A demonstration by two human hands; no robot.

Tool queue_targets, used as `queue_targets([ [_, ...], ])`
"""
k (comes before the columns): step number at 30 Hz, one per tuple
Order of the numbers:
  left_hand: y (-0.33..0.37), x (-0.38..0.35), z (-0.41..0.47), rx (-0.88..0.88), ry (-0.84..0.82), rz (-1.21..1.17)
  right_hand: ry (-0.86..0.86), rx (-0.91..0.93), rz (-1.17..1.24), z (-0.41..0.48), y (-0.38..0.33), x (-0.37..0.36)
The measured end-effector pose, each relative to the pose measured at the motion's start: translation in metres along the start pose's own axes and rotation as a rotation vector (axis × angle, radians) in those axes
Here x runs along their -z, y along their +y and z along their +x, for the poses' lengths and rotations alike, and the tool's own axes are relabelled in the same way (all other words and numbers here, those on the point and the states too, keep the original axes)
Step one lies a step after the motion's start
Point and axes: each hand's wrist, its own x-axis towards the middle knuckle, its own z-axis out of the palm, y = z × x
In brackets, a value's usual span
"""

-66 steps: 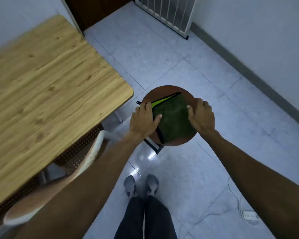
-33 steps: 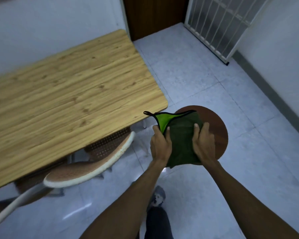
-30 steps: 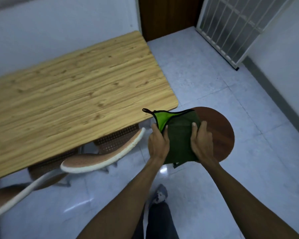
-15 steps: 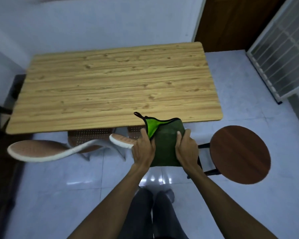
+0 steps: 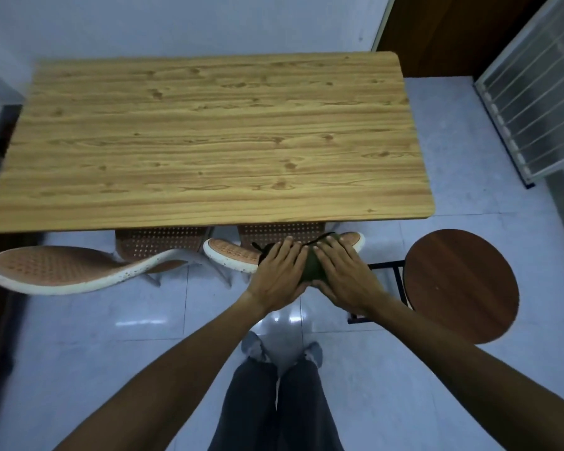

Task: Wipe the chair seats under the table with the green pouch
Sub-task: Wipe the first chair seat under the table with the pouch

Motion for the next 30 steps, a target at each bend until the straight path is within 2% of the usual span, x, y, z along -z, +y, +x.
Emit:
queue_targets([
  [5,-0.018,0.003,-0.013,-0.012,0.023,-0.049,-0.041,-0.021,-0.048,0.016,-0.022,0.0],
  [12,-0.106,0.006,-0.084,0.075,-0.047,-0.036,-0.03,0.069,-0.142,0.046,-0.058,-0.002],
  [18,-0.149,0.012,-0.121,0.146,-0.109,0.018,-0.115,0.077,-0.129,0.091,-0.116,0.0],
  [22,-0.163,0.013,-0.123,0.188,-0.091,0.02,-0.199,-0.008,-0.095,0.125,-0.156,0.007],
  [30,-0.191,0.013,-0.128,0.224,-0.088,0.011,-0.512,-0.13,0.066,0.232,-0.21,0.009],
])
